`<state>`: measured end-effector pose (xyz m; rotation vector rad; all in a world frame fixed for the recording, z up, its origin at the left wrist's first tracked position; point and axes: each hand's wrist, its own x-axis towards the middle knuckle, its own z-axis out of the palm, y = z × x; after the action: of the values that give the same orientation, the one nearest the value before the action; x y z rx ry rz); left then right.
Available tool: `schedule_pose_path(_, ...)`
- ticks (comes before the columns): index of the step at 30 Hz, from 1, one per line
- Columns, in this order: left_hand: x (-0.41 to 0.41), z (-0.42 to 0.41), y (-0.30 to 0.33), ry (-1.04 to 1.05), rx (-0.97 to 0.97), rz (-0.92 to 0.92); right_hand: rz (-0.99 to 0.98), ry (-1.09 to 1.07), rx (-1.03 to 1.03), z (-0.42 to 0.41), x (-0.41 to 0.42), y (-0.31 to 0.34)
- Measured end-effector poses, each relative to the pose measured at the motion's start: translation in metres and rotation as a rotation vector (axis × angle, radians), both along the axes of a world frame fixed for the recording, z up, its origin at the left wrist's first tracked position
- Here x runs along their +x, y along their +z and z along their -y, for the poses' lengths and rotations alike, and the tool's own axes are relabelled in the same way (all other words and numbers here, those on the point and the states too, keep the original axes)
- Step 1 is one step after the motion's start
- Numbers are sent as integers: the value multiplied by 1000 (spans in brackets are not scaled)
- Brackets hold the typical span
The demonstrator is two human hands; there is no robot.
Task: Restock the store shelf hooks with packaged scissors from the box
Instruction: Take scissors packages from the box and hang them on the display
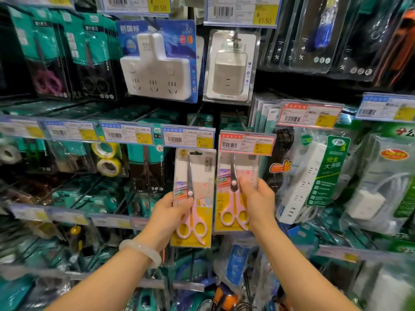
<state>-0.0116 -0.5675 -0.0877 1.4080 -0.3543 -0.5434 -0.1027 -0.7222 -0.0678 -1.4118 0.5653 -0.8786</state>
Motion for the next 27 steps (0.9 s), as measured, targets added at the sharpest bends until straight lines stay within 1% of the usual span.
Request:
schedule_pose_path(4, 0, -1, 1, 16, 4, 13, -4, -2, 43, -1, 5, 0)
schedule_pose_path(7, 1, -4, 1, 24, 11, 16, 0, 1, 28, -4, 7, 3)
schedule_pose_path(11, 2, -7, -1, 43, 6, -1, 51, -81, 4, -5, 3, 2)
schedule_pose_path(14, 2, -12, 0, 39, 15, -1, 51, -136, -9, 0, -2, 3)
schedule_pose_path(18, 5, -18, 1, 38, 21, 17, 96, -139, 124, 2, -2, 6)
schedule_pose_path(20, 6, -20, 1, 37, 25, 11, 73, -153, 95, 2, 1, 6)
schedule_pose_path(25, 6, -17, -1, 23, 30, 10, 50, -184, -92, 0, 5, -1)
schedule_pose_path(27, 6, -14, -1, 15, 31, 9, 43, -200, -114, 1, 7, -2)
